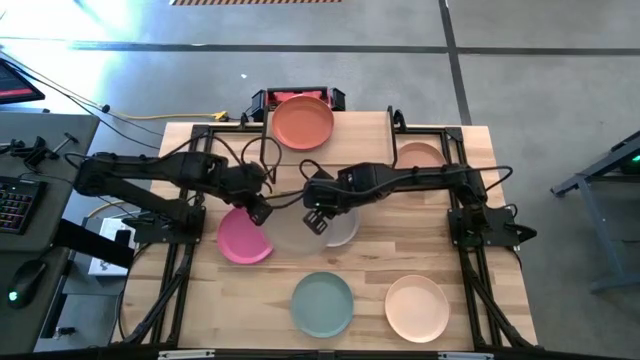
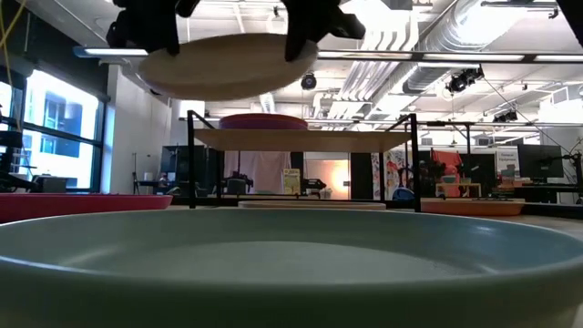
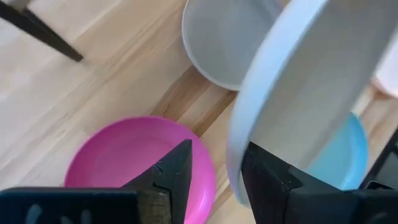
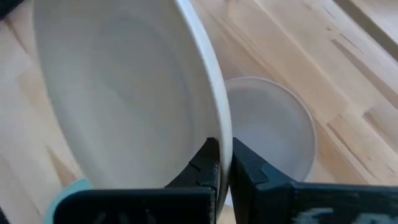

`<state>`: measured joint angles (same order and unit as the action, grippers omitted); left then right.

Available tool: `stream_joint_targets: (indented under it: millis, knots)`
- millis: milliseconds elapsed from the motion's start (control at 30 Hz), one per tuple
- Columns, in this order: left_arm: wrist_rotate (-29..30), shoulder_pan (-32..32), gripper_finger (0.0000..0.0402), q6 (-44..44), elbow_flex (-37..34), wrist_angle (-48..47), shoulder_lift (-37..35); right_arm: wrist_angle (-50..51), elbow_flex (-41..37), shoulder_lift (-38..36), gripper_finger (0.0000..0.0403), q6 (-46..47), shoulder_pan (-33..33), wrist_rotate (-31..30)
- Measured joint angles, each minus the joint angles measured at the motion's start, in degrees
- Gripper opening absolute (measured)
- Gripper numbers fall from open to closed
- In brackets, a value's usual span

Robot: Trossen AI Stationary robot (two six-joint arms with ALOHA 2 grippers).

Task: Place and stack plates onto a shelf
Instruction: Stack the gray plate on top of the orange plate on the shelf

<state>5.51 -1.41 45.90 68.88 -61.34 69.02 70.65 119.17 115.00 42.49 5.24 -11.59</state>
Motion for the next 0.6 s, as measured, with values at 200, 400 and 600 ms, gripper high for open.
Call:
stream_joint_targets:
  millis: [200, 400, 600]
  knots:
    - [1.78, 0.46, 0.0124, -0.56, 0.00, 1.51, -3.95, 1.65, -0.02, -0.02, 0.0001, -1.24, -1.35, 0.70]
    - [3.09, 1.90, 0.0124, -3.53, 0.00, 1.30, -6.54, 1.24, 0.00, -0.02, 0.0001, -6.47, -4.99, 3.73]
    - [4.99, 3.88, 0.0124, -5.63, 0.00, 1.20, -7.05, -1.60, 0.00, -0.16, 0.0001, -14.34, -11.11, 10.19]
